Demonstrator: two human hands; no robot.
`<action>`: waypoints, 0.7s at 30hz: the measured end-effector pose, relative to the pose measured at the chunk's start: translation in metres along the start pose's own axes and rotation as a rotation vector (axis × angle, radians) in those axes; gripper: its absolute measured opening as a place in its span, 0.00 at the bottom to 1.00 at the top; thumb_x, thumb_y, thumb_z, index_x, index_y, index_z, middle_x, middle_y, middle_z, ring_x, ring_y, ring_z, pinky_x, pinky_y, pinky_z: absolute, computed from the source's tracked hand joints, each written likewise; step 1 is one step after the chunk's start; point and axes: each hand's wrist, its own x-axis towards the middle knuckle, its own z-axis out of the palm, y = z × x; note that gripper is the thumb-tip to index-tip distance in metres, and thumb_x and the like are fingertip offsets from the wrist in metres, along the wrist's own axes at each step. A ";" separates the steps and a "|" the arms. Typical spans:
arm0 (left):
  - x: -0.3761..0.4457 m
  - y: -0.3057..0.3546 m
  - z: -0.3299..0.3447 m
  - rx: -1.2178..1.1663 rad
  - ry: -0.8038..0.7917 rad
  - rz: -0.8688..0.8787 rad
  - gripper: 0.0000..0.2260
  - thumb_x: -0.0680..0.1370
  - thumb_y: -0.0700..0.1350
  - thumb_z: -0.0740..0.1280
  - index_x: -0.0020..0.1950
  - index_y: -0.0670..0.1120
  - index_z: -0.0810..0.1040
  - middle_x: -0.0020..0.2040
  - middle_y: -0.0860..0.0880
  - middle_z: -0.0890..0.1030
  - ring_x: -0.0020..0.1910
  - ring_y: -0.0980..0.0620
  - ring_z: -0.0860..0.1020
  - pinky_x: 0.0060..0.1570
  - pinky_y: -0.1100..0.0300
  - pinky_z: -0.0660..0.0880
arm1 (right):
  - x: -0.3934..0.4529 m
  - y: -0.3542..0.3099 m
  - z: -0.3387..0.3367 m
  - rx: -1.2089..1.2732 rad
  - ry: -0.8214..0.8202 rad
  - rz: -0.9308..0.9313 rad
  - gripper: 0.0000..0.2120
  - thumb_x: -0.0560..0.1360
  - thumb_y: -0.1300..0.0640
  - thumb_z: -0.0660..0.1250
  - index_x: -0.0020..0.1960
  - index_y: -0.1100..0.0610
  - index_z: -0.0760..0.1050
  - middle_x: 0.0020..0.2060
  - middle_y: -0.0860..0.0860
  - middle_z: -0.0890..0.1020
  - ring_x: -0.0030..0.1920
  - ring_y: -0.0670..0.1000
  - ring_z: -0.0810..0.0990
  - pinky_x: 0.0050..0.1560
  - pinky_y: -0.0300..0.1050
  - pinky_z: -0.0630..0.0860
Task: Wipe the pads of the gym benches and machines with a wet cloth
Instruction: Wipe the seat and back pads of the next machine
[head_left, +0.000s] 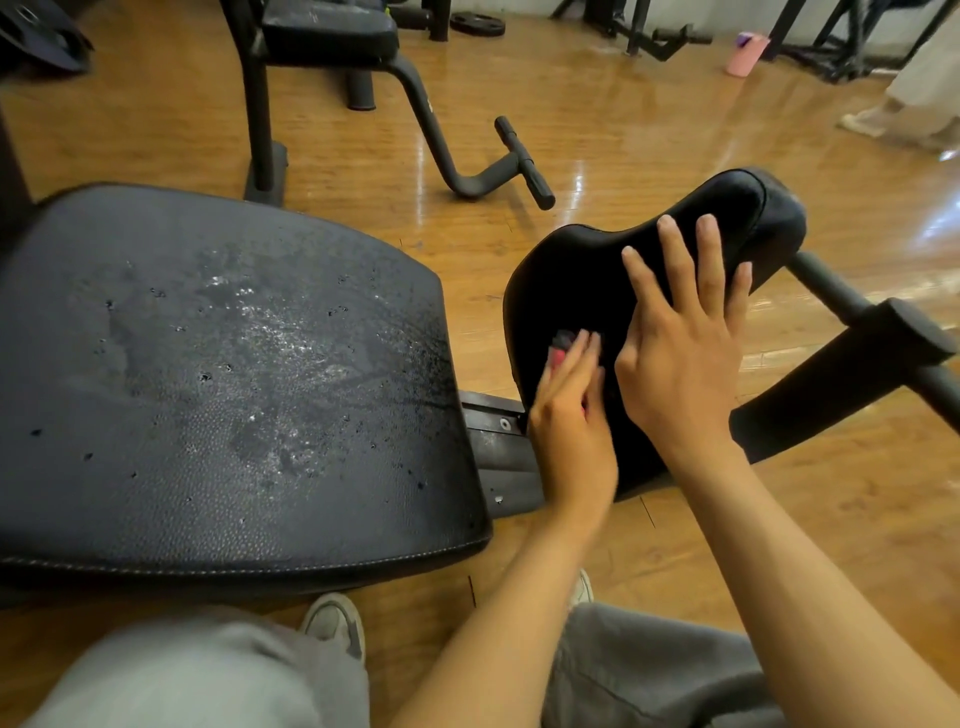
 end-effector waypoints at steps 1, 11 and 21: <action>0.023 -0.007 0.001 -0.007 -0.024 -0.004 0.18 0.84 0.36 0.64 0.73 0.46 0.76 0.74 0.52 0.75 0.78 0.55 0.65 0.77 0.65 0.61 | 0.000 0.001 0.000 0.005 -0.001 -0.005 0.28 0.79 0.59 0.60 0.79 0.52 0.65 0.83 0.51 0.54 0.83 0.54 0.44 0.81 0.62 0.44; -0.041 -0.005 -0.006 -0.019 0.022 0.022 0.17 0.85 0.42 0.61 0.74 0.50 0.75 0.74 0.57 0.75 0.79 0.57 0.64 0.76 0.62 0.64 | 0.002 0.000 0.002 -0.003 0.009 -0.011 0.29 0.77 0.61 0.62 0.78 0.52 0.66 0.82 0.51 0.55 0.83 0.56 0.44 0.80 0.63 0.43; 0.056 -0.010 0.009 -0.044 0.020 -0.059 0.17 0.83 0.35 0.65 0.72 0.44 0.78 0.71 0.49 0.78 0.76 0.49 0.69 0.73 0.50 0.70 | -0.002 -0.005 0.000 -0.123 -0.054 -0.031 0.27 0.81 0.55 0.54 0.80 0.51 0.62 0.83 0.52 0.50 0.82 0.59 0.43 0.79 0.66 0.44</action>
